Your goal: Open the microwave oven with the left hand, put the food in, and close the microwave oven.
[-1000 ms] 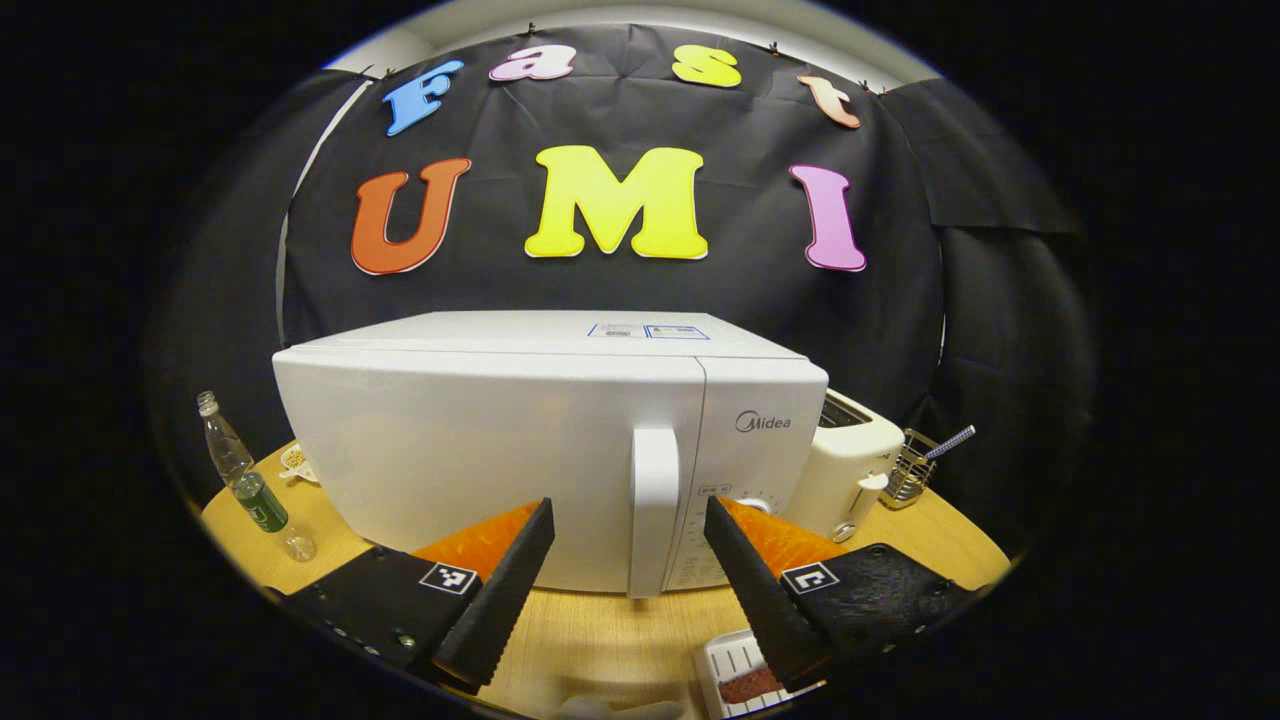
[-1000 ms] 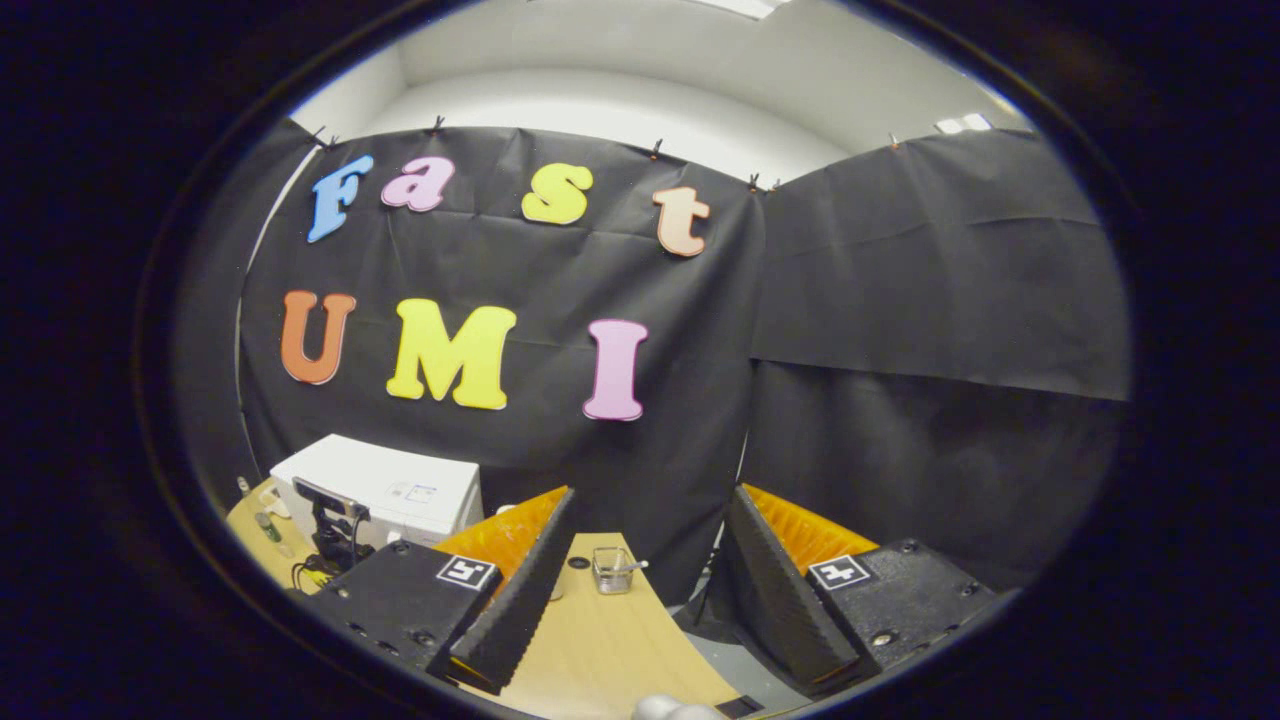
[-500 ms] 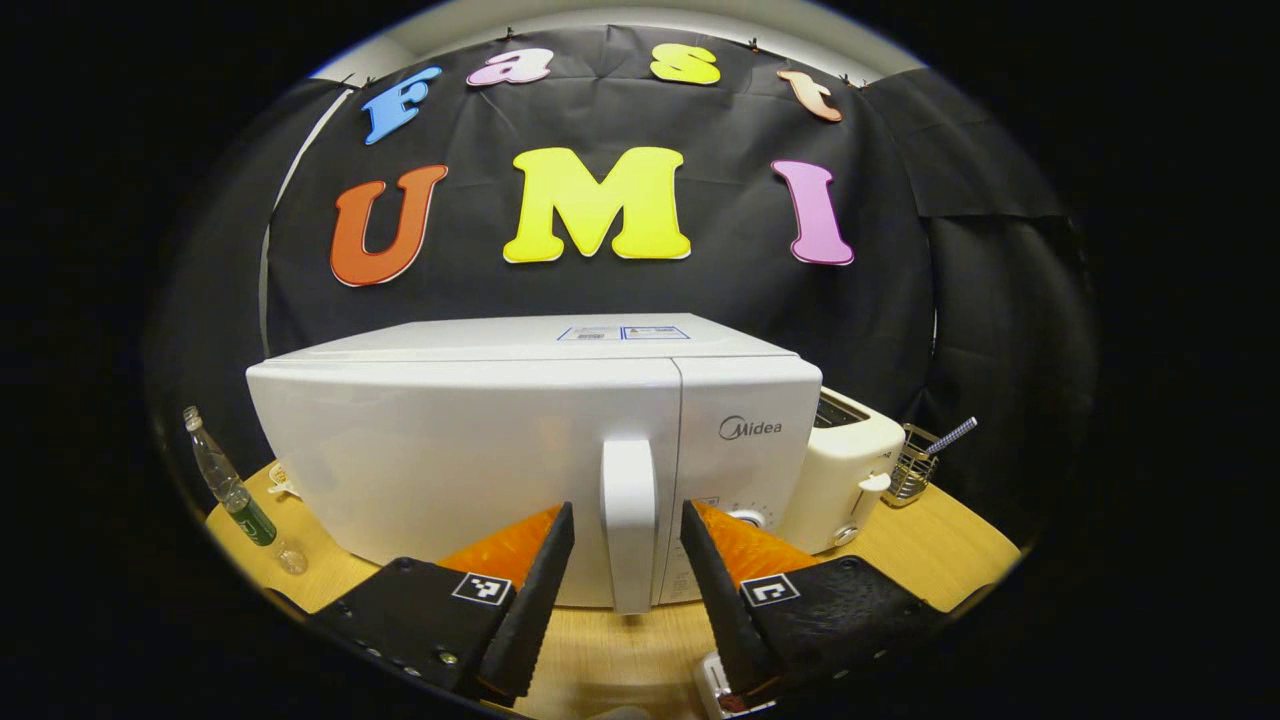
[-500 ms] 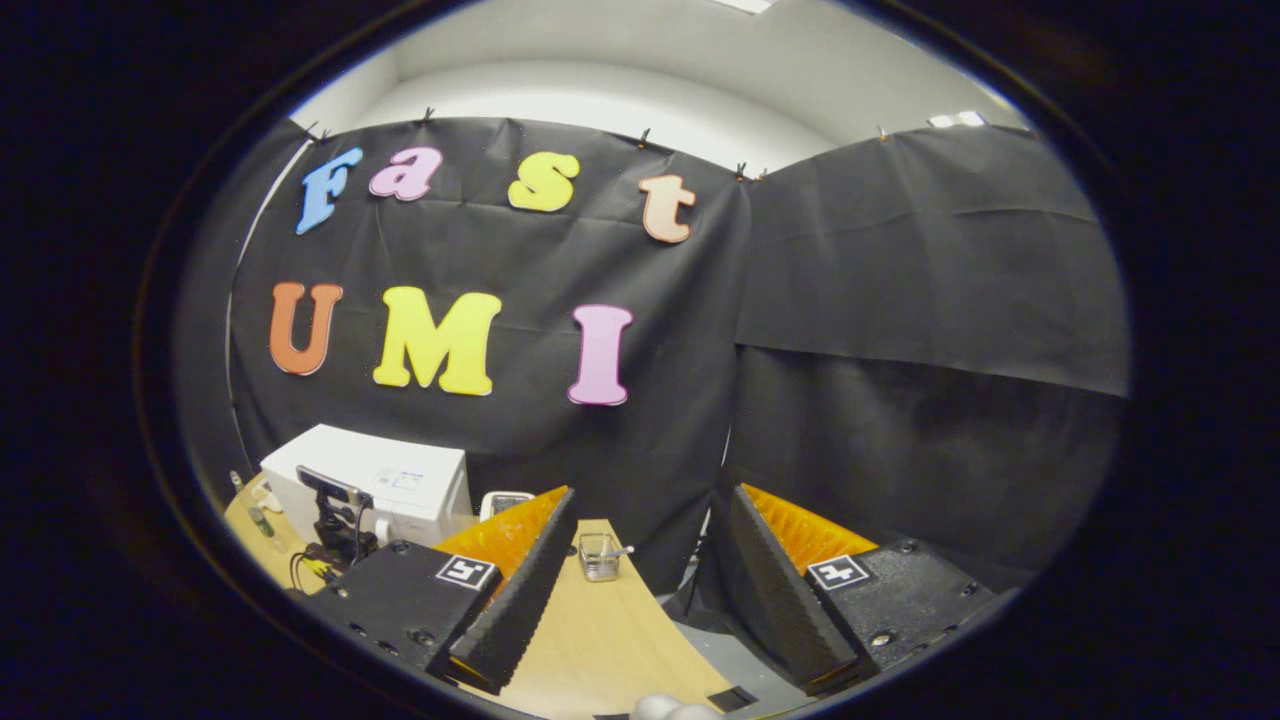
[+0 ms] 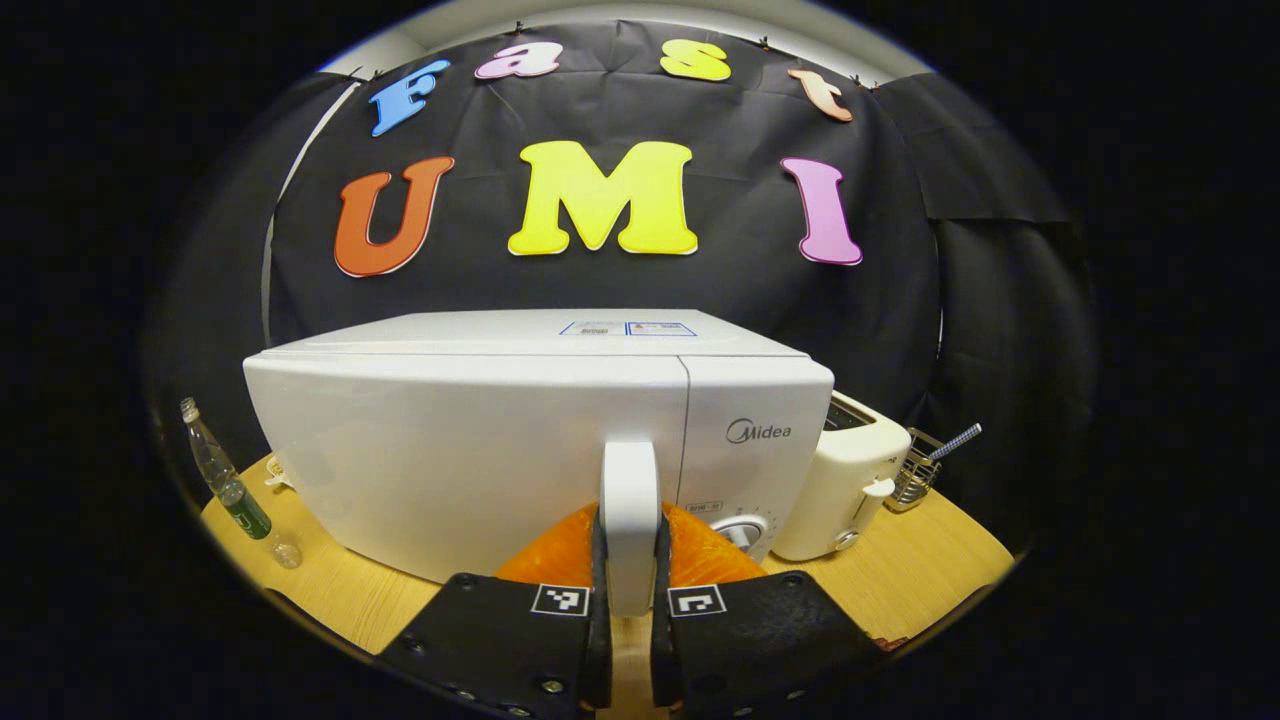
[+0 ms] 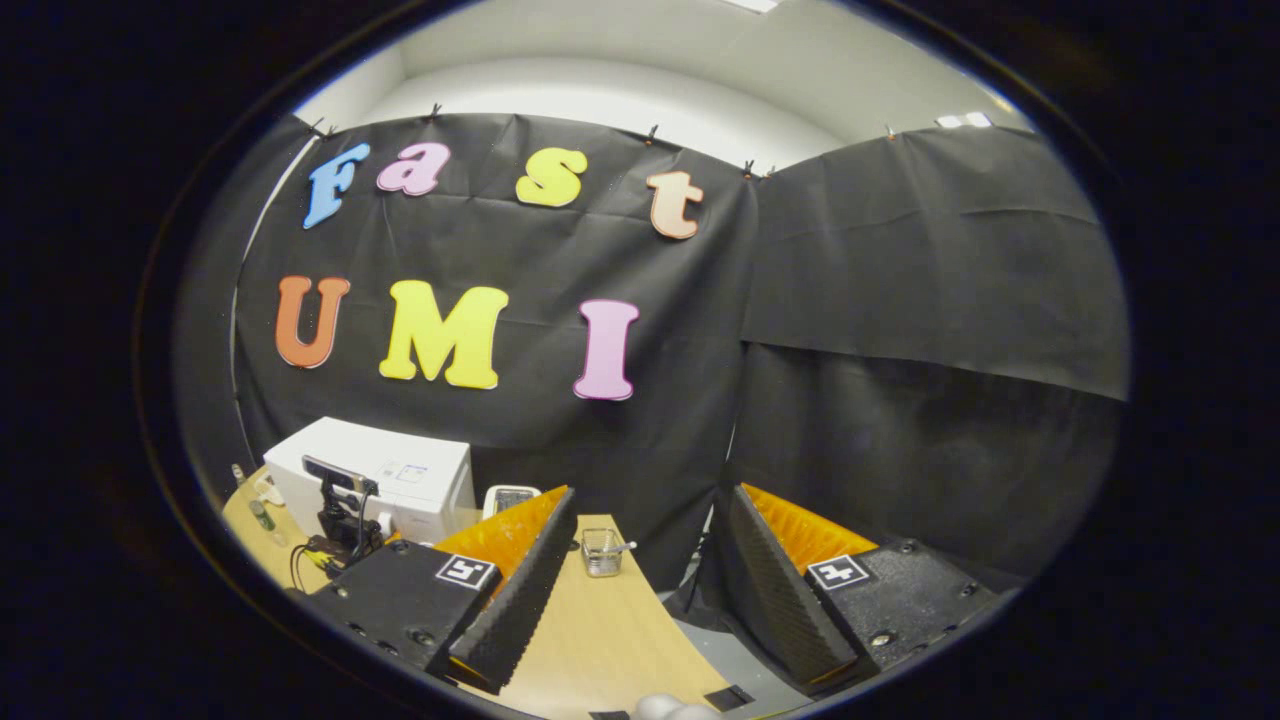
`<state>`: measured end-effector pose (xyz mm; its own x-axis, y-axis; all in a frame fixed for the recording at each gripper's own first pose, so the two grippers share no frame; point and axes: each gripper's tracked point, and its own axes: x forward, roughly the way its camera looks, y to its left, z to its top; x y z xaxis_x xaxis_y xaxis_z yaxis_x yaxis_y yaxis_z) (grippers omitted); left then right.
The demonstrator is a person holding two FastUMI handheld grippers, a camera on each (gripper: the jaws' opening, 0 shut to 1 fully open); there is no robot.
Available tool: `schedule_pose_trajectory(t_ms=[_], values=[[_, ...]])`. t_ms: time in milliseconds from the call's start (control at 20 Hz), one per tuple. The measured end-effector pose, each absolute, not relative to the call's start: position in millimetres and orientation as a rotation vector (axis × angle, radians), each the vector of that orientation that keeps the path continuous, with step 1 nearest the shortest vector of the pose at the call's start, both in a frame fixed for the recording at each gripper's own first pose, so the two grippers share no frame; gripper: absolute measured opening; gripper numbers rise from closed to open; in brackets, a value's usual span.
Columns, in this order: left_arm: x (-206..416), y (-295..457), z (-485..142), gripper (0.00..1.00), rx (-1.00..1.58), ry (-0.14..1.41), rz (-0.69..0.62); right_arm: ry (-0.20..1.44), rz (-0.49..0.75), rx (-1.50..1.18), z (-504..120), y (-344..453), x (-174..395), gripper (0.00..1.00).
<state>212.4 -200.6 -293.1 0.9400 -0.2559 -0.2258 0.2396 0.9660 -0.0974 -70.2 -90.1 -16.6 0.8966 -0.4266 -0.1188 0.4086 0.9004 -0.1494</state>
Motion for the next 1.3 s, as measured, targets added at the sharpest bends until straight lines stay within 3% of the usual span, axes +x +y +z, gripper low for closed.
schedule_pose_trajectory(t_ms=[100,450,600,1050,1100,1300], values=[[210.2,-200.1,-294.4,0.10,-0.047,0.242,-0.255,0.150,-0.434,-0.117,-17.6,-92.5,-72.8,0.98],[204.5,-197.5,-297.6,0.10,-0.027,0.275,-0.290,0.149,-0.409,-0.099,-20.5,-94.5,-77.2,0.99],[172.8,-184.5,-295.6,0.11,0.001,0.229,-0.279,0.145,-0.391,-0.087,-22.3,-95.0,-74.9,0.98],[97.3,-129.4,-305.5,0.10,-0.007,0.286,-0.249,0.158,-0.210,-0.067,-40.6,-43.9,-44.7,0.98],[89.2,-121.7,-306.5,0.10,-0.011,0.299,-0.235,0.158,-0.190,-0.073,-40.6,-37.0,-40.2,0.91],[64.9,-93.1,-309.8,0.10,-0.017,0.323,-0.190,0.141,-0.118,-0.080,-35.8,-11.4,-25.0,0.91]])
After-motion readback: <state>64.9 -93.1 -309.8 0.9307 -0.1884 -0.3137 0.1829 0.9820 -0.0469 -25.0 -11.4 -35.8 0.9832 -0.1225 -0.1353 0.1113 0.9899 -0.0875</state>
